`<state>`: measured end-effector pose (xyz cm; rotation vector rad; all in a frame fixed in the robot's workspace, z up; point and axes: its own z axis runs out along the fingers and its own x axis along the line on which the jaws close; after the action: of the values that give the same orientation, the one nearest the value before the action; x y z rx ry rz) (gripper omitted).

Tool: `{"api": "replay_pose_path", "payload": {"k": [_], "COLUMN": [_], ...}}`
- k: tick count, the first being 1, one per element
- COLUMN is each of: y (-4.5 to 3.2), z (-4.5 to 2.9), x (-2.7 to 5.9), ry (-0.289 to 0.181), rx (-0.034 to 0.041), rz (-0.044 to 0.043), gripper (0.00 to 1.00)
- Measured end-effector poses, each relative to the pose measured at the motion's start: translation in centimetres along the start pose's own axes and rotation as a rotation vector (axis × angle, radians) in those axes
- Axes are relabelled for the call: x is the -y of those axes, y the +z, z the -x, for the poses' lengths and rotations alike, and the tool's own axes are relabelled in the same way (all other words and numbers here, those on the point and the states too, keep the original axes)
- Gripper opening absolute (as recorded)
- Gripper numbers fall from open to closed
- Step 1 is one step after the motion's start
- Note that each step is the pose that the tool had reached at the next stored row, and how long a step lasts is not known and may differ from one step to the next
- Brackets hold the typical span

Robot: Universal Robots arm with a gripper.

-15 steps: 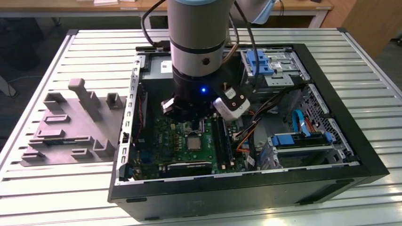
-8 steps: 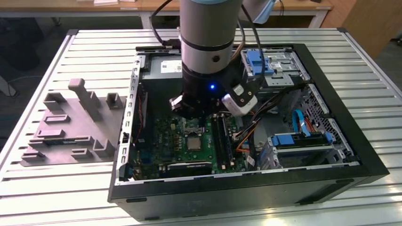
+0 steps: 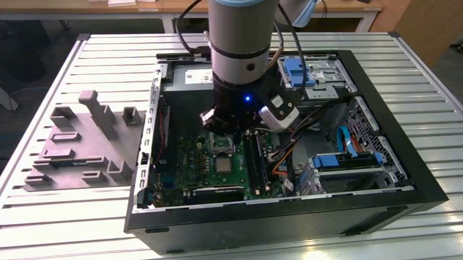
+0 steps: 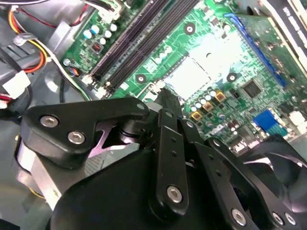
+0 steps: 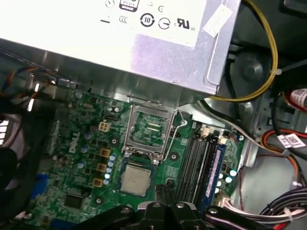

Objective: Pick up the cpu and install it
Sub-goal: 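Close the cpu cover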

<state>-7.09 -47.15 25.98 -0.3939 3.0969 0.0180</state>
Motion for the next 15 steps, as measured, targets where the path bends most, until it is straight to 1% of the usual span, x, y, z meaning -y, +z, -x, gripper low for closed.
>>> {"api": "replay_pose_path", "payload": {"k": [2, 7, 8, 9, 10, 11, 12, 13, 14, 15], "y": [0.20, 0.87, 0.93, 0.95, 0.98, 1.00, 1.02, 1.04, 1.05, 1.06], "z": [0.00, -0.02, 0.02, 0.10, 0.22, 0.32, 0.44, 0.57, 0.66, 0.72], "x": [-0.01, 0.01, 0.02, 0.04, 0.07, 0.09, 0.12, 0.16, 0.19, 0.21], "ry": [-0.019, -0.108, -0.119, -0.123, -0.124, -0.124, -0.124, -0.124, -0.125, -0.129], "rx": [0.0019, 0.0007, 0.0001, -0.0029, -0.0105, -0.0234, -0.0389, -0.0522, -0.0591, -0.0600], "rz": [0.0039, 0.0058, 0.0076, 0.0117, 0.0178, 0.0246, 0.0316, 0.0378, 0.0446, 0.0552], "gripper": [0.11, 0.11, 0.11, 0.11, 0.11, 0.11, 0.11, 0.11, 0.11, 0.11]}}
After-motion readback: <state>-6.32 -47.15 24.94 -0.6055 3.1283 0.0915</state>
